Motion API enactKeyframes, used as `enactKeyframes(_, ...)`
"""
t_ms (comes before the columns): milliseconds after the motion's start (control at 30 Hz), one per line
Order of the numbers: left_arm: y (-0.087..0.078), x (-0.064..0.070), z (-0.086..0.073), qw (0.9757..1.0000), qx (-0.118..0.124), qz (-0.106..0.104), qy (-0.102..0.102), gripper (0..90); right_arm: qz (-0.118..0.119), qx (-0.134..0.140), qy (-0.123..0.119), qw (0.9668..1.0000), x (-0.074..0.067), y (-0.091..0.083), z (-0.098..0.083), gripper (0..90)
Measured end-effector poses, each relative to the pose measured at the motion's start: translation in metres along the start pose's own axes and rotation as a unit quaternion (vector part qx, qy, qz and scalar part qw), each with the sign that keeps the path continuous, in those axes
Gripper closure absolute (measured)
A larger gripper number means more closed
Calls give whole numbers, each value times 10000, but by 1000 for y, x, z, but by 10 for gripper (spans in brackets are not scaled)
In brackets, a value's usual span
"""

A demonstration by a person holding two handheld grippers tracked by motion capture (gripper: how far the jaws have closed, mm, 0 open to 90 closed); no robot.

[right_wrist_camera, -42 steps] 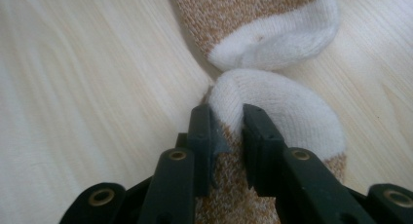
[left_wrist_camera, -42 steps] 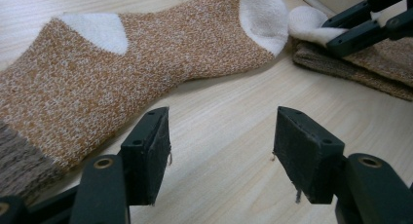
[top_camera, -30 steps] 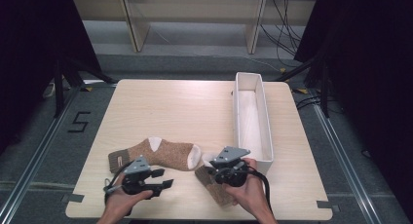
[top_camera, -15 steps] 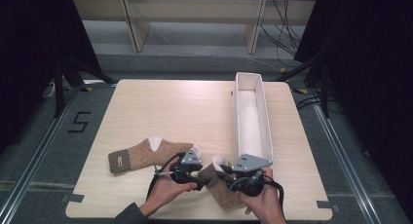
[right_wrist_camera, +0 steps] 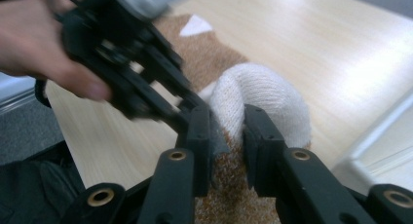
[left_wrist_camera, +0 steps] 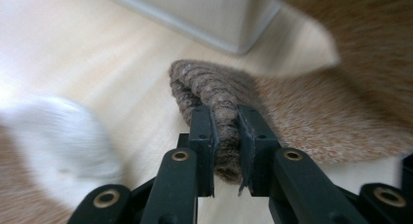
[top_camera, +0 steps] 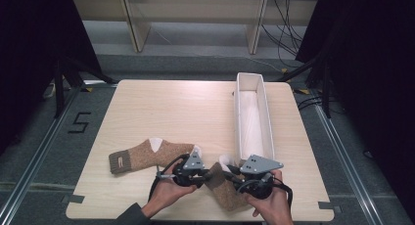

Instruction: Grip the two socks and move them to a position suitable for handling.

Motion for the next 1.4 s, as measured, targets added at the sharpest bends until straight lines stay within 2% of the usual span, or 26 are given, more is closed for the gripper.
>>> enactKeyframes(33,-16,-1,1,9999,143,34,-51,774,-26,71,-39,10000,1,-3,3,754)
enactKeyframes(100,-38,-3,-1,9990,387,111,-214,774,-15,190,-69,9998,1,-6,10,755)
enactKeyframes(200,-70,-6,-16,9976,518,407,-211,774,79,291,-105,9995,-3,-4,22,756)
enactKeyframes(267,-88,-10,-30,9961,529,633,-307,774,163,319,-155,9992,-6,5,30,756)
enactKeyframes(333,-101,-17,-47,9935,664,724,-568,774,240,321,-172,9990,-7,15,36,757)
enactKeyframes(433,-122,-27,-69,9895,689,976,-813,774,424,327,-151,9985,-11,38,47,757)
enactKeyframes(467,-129,-31,-76,9865,812,1129,-861,774,498,293,-170,9982,-12,44,50,757)
enactKeyframes(500,-133,-32,-80,9847,850,1240,-882,774,527,303,-211,9979,-14,50,55,757)
enactKeyframes(567,-139,-33,-91,9822,822,1440,-880,773,520,384,-334,9974,-15,57,61,757)
enactKeyframes(600,-139,-33,-95,9829,762,1422,-886,772,491,433,-389,9971,-15,60,62,757)
enactKeyframes(633,-136,-31,-102,9848,608,1312,-961,769,554,390,-312,9972,-16,62,61,757)
enactKeyframes(700,-129,-22,-113,9869,385,1182,-1031,766,532,355,-254,9976,-18,61,55,756)
enactKeyframes(733,-126,-19,-116,9886,293,1108,-978,763,527,263,-230,9980,-20,59,48,755)
enactKeyframes(767,-124,-14,-118,9906,94,1023,-899,759,502,173,-237,9983,-22,57,43,754)
enactKeyframes(800,-119,-8,-120,9911,30,973,-913,755,464,78,-233,9986,-23,54,35,753)
enactKeyframes(867,-114,-2,-122,9935,-195,808,-778,747,370,-31,-190,9991,-23,44,19,751)
enactKeyframes(933,-111,2,-121,9939,-217,718,-809,737,338,-79,-72,9994,-25,32,5,742)
enactKeyframes(967,-110,3,-121,9942,-321,695,-755,729,322,-111,-50,9994,-25,28,0,736)
enactKeyframes(1000,-109,5,-121,9943,-301,630,-807,716,261,-136,-6,9996,-27,23,-6,731)
enactKeyframes(1067,-106,7,-121,9944,-346,550,-838,658,194,-292,44,9994,-28,17,-21,717)
enactKeyframes(1133,-105,13,-120,9942,-232,505,-922,613,136,-425,141,9989,-30,13,-36,706)
enactKeyframes(1167,-107,12,-120,9946,-349,549,-804,582,193,-519,184,9983,-32,11,-42,703)
enactKeyframes(1200,-108,15,-120,9945,-277,448,-907,566,184,-510,237,9982,-32,10,-48,699)
enactKeyframes(1300,-114,15,-118,9934,-118,513,-1015,511,175,-669,397,9968,-32,6,-61,666)
enactKeyframes(1333,-116,12,-116,9931,8,576,-1024,501,148,-774,500,9956,-32,5,-64,662)
enactKeyframes(1400,-120,5,-111,9913,83,707,-1105,475,150,-811,538,9951,-31,3,-69,620)
Point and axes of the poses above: each handheld gripper's, and its own axes: y roughly forward along the jaws, z roughly out of its top, x roughly to its right, the point moved 3 cm from there along y, roughly forward along the jaws, and after that the axes turned 4 degrees about -z, right-handed, at the moved point
